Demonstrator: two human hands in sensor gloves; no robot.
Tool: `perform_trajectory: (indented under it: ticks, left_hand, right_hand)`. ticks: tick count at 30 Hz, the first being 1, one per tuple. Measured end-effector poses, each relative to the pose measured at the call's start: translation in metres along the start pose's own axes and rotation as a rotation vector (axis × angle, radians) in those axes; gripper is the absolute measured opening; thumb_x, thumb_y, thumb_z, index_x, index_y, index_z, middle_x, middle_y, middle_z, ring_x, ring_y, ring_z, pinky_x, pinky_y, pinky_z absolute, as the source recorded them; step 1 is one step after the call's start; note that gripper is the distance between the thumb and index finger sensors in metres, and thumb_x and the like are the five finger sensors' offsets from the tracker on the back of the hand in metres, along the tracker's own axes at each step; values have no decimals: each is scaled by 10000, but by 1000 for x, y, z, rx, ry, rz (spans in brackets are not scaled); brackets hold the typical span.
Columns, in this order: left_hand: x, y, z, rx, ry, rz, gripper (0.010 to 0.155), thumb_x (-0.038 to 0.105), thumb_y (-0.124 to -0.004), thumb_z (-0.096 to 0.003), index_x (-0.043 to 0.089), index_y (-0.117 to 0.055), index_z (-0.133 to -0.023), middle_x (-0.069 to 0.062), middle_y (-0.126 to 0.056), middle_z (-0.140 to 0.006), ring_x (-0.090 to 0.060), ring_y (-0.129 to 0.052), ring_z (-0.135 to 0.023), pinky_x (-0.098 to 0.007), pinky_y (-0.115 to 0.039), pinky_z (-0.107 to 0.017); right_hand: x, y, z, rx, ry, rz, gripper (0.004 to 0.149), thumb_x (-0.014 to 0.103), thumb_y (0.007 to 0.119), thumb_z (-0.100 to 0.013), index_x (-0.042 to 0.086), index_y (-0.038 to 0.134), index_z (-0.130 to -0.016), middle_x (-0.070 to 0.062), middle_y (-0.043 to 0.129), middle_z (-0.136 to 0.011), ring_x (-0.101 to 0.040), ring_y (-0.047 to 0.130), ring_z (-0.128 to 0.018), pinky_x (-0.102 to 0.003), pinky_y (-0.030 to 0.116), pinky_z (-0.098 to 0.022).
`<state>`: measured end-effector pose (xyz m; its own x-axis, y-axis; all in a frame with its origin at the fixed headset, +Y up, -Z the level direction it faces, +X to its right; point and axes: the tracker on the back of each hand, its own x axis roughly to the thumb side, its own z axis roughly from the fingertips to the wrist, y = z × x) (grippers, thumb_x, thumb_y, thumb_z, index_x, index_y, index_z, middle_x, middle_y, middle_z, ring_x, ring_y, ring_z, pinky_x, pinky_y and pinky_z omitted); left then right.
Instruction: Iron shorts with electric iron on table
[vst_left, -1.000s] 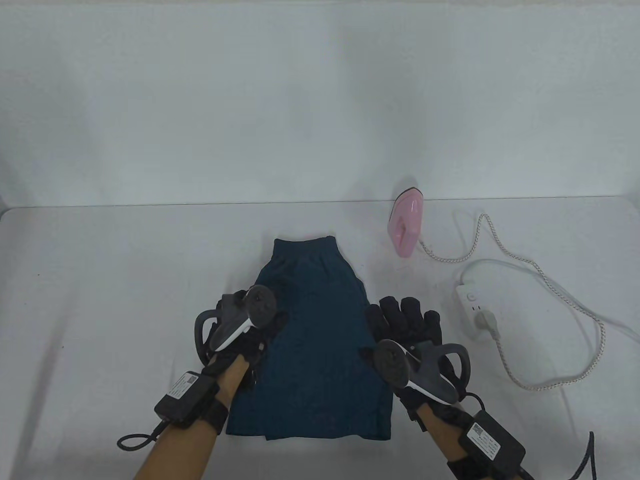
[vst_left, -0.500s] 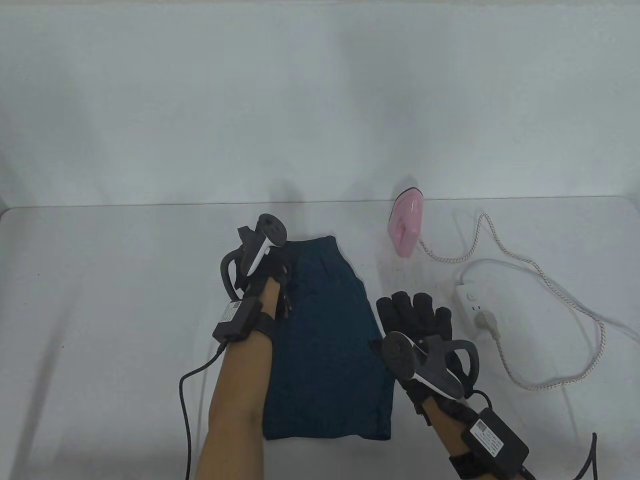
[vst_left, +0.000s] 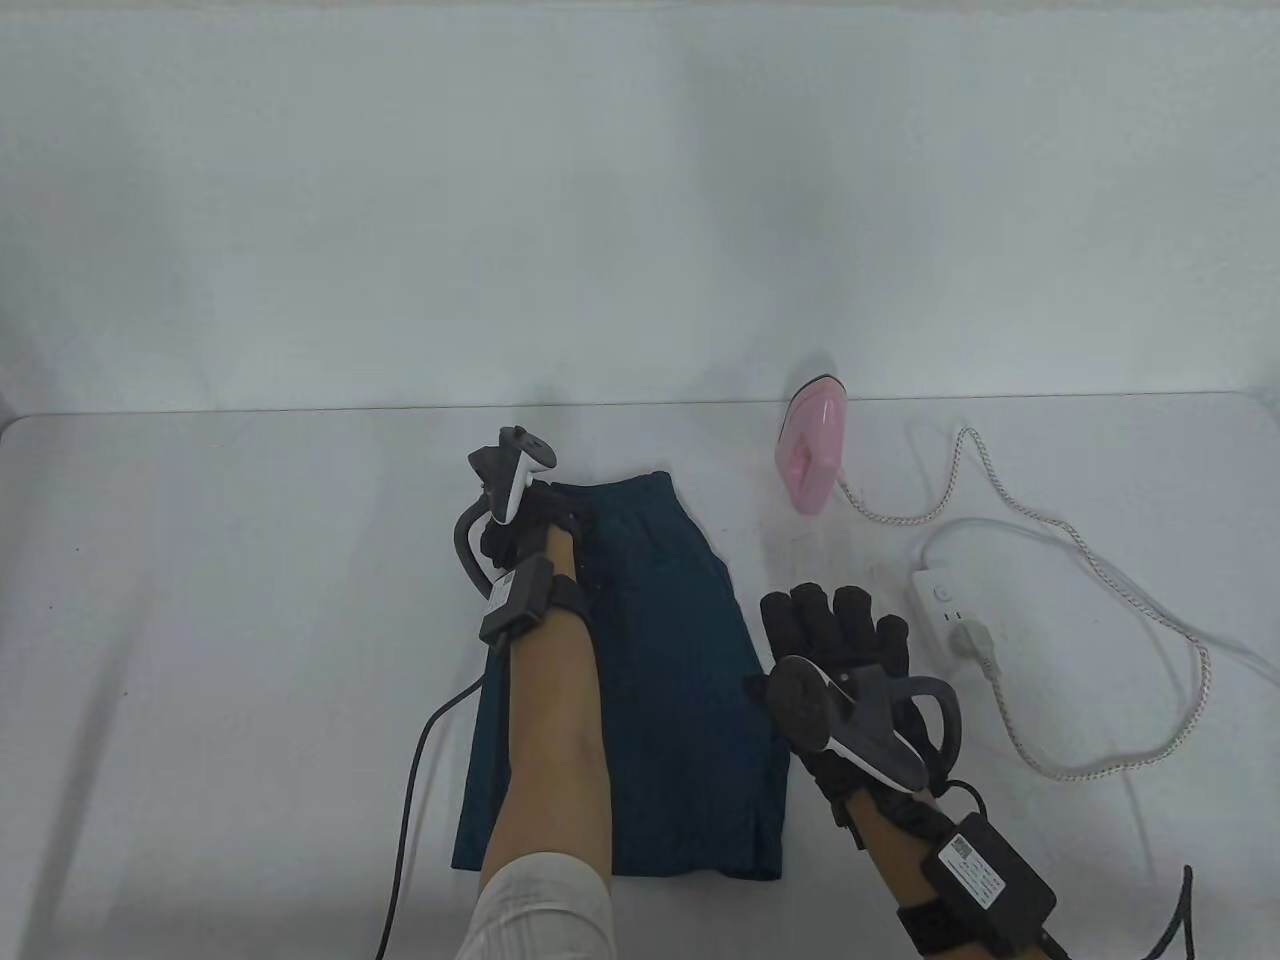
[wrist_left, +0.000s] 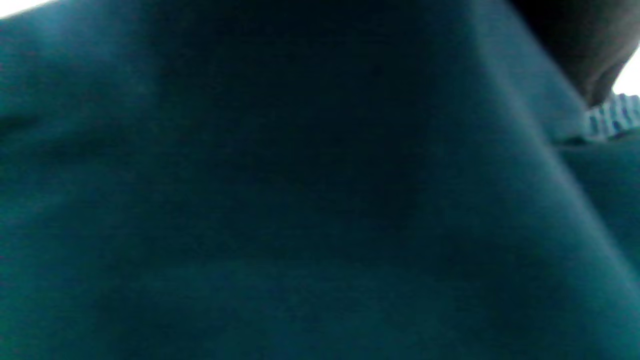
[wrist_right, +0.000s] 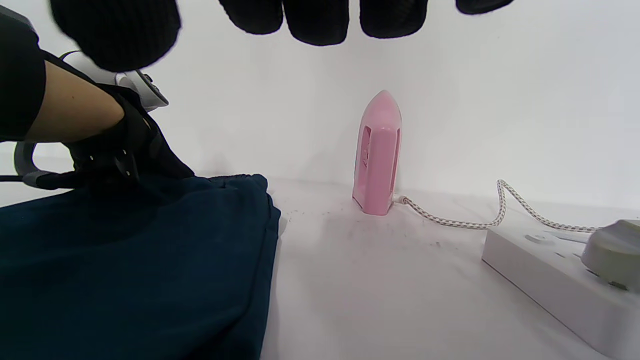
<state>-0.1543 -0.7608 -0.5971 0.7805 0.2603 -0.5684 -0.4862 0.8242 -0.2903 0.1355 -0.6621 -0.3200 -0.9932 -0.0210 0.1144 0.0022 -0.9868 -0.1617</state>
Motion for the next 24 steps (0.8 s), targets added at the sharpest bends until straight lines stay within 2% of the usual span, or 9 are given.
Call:
perform_trajectory:
  ticks: [1, 3, 9, 12, 15, 19, 24]
  left_hand:
    - [1, 0, 1, 18, -10, 3, 800, 619, -849, -431, 287, -523, -1082, 170, -862, -681, -90, -933, -462, -456, -795, -534]
    - [1, -1, 0, -21, -32, 53, 668, 579, -866, -453, 303, -631, -1014, 176, -877, -610, -95, -929, -420, -469, -790, -527]
    - [-4, -6, 3, -3, -96, 159, 555, 510, -885, -465, 293, -689, -936, 160, -872, -580, -100, -916, -361, -438, -816, -438]
    - [-7, -6, 12, 42, -143, 240, 530, 486, -877, -474, 312, -678, -934, 142, -870, -616, -120, -935, -388, -438, -820, -459]
    - [-8, -1, 24, 79, -220, 313, 513, 462, -872, -480, 351, -656, -932, 126, -846, -714, -137, -978, -483, -450, -823, -490]
    - [-13, 15, 48, 123, -374, 396, 495, 436, -869, -480, 393, -645, -920, 115, -820, -777, -140, -1018, -569, -460, -847, -532]
    - [-26, 43, 92, 170, -616, 515, 487, 412, -883, -470, 418, -659, -902, 97, -809, -840, -171, -1038, -645, -482, -851, -581]
  right_hand:
    - [0, 1, 0, 2, -1, 2, 778, 657, 717, -434, 351, 457, -1101, 11, 531, -1171, -400, 538, -1100, -654, 502, -741]
    - [0, 1, 0, 6, 0, 5, 778, 657, 717, -435, 350, 457, -1100, 11, 532, -1171, -398, 543, -1098, -654, 502, -741]
    - [-3, -1, 1, 0, 15, 8, 779, 657, 717, -434, 350, 454, -1101, 11, 533, -1170, -399, 543, -1098, -654, 503, -741]
    - [-5, -1, 1, 3, 21, 10, 779, 657, 717, -435, 350, 455, -1101, 13, 534, -1170, -400, 541, -1099, -654, 502, -741]
    - [-6, 0, 1, 9, 25, 15, 778, 656, 717, -435, 351, 454, -1101, 13, 534, -1170, -398, 543, -1099, -654, 503, -742]
    - [-8, 2, 0, 19, 28, 23, 777, 655, 717, -435, 352, 453, -1100, 16, 538, -1169, -398, 544, -1100, -653, 504, -741]
    - [-13, 3, -2, 30, 34, 21, 775, 655, 715, -436, 352, 454, -1100, 15, 540, -1168, -396, 546, -1099, -652, 506, -741]
